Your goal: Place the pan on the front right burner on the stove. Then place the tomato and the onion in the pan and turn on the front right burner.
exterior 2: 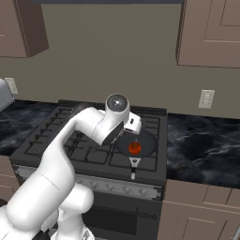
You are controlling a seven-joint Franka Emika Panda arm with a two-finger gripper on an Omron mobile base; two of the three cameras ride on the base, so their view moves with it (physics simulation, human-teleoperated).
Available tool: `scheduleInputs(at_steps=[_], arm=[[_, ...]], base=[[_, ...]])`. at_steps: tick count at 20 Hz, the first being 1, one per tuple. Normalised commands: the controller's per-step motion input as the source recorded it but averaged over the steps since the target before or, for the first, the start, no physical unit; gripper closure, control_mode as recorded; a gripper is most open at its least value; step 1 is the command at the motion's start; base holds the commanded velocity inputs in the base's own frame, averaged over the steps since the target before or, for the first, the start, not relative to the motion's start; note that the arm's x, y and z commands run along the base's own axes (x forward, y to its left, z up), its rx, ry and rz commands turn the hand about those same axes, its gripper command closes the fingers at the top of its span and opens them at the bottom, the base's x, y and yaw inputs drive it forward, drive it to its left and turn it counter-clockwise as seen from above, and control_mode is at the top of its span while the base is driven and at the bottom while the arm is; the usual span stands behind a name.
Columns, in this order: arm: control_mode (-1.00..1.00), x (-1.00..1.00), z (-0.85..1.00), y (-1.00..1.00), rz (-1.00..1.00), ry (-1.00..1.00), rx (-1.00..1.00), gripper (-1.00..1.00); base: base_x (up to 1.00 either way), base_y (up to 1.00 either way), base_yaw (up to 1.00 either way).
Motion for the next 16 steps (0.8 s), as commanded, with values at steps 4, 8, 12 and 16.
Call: scheduleInputs(at_steps=[4,8,12,16], arm=[[-1.0,0.18,-0.16,-0.17,0.0,0.0,0.0,1.0],[-1.0,0.18,-0.14,-0.19,0.0,0.0,0.0,1.0],[-1.0,0.17,-0.02,-0.14,0.0,0.0,0.0,1.0],[-1.0,0.13,-0.08,-0.07,0.0,0.0,0.0,1.0]], base=[[0.0,0.0,0.0],[0.0,0.0,0.0],[0.0,0.0,0.0],[0.0,0.0,0.0]])
